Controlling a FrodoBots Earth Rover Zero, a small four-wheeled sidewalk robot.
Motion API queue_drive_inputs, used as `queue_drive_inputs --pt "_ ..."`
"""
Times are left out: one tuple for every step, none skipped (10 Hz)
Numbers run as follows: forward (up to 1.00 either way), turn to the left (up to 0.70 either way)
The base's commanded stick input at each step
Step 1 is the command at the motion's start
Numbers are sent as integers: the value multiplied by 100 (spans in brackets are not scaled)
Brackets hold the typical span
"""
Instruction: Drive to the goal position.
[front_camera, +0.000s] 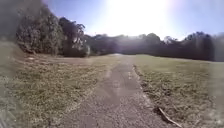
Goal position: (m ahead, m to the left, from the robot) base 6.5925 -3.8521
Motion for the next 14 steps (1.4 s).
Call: queue_drive_inputs --pt "30 0" --pt "30 0" --pt "30 0" --pt "30 0" --pt "30 0" --pt "30 0" --pt "30 0" --pt "30 0" --pt "30 0" --pt "30 0" --pt "30 0" --pt "30 0" --pt "30 0" --pt "30 0"
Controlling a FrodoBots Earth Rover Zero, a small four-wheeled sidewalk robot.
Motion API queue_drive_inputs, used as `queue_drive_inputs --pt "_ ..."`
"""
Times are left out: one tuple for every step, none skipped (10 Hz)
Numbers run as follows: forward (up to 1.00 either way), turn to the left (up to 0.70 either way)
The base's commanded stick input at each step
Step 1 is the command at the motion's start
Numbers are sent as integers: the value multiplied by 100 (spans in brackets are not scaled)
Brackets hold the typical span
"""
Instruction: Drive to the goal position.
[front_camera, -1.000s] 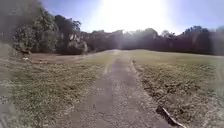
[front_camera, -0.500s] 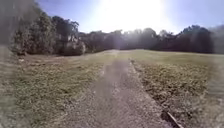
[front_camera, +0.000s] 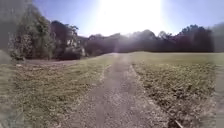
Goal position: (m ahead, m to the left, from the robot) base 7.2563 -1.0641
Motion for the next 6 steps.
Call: queue_drive_inputs --pt "30 0" --pt "30 0" --pt "30 0" --pt "30 0" --pt "30 0" --pt "30 0"
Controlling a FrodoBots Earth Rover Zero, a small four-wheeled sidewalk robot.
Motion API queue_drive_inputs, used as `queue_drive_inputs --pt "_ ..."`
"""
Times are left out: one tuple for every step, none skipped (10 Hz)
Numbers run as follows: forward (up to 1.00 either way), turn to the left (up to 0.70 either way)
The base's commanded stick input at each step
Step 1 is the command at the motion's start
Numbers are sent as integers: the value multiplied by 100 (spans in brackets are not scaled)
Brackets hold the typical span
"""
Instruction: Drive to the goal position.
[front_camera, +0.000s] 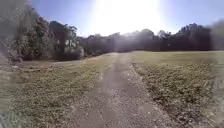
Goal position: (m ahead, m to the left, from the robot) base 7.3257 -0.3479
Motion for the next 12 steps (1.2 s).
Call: queue_drive_inputs --pt "30 0" --pt "30 0" --pt "30 0" --pt "30 0" --pt "30 0" --pt "30 0" --pt "30 0" --pt "30 0" --pt "30 0" --pt "30 0" --pt "30 0" --pt "30 0"
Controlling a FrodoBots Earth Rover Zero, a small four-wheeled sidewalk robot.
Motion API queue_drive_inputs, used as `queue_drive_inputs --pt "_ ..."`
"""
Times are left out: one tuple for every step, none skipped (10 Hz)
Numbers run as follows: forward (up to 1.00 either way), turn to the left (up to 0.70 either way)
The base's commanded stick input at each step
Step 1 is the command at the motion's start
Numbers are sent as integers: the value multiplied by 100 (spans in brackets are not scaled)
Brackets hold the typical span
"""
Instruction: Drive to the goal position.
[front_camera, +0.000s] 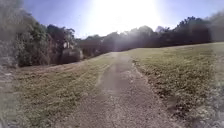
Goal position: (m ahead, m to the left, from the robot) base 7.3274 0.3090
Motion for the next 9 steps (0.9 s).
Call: queue_drive_inputs --pt "30 0" --pt "30 0" --pt "30 0" --pt "30 0" --pt "30 0" --pt "30 0" --pt "30 0" --pt "30 0" --pt "30 0"
